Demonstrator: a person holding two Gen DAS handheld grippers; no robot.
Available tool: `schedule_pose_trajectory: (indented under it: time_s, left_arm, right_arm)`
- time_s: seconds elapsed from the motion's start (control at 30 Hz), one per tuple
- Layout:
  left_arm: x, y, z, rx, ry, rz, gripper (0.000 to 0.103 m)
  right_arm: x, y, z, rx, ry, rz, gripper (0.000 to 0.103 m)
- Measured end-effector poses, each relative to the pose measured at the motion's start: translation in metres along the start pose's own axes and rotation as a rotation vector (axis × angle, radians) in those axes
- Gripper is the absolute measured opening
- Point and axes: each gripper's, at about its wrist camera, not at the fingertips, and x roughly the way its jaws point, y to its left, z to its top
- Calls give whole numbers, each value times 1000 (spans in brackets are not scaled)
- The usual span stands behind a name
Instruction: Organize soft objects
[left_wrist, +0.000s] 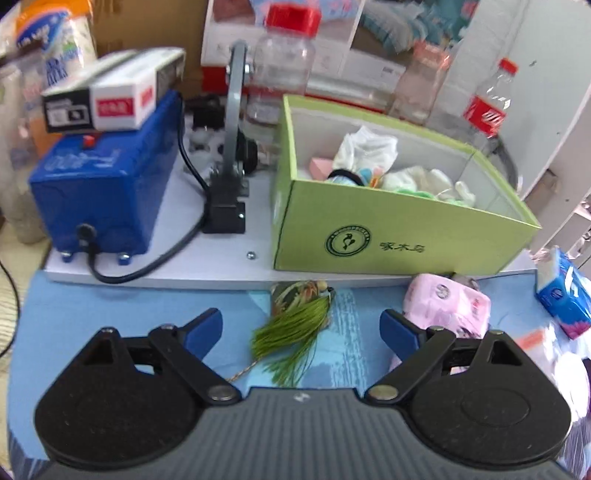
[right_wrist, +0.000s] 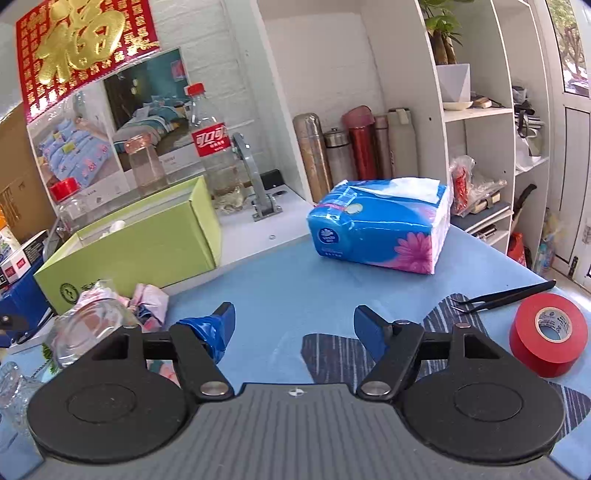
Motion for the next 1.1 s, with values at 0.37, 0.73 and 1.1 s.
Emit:
schedule_pose_trajectory:
  time_s: [0.37,0.73,1.1]
  left_arm:
    - [20,37,-14,-100,55,131,93]
    - [-34,84,-41,-239,-41,119,93]
    - [-53,90,-46,-225,-93,93,93]
  right_arm:
    - [18,10,27,-85,33,71,57]
    - [30,122,80,-519,220,475,58]
    - [163,145,77,-426,650,315,58]
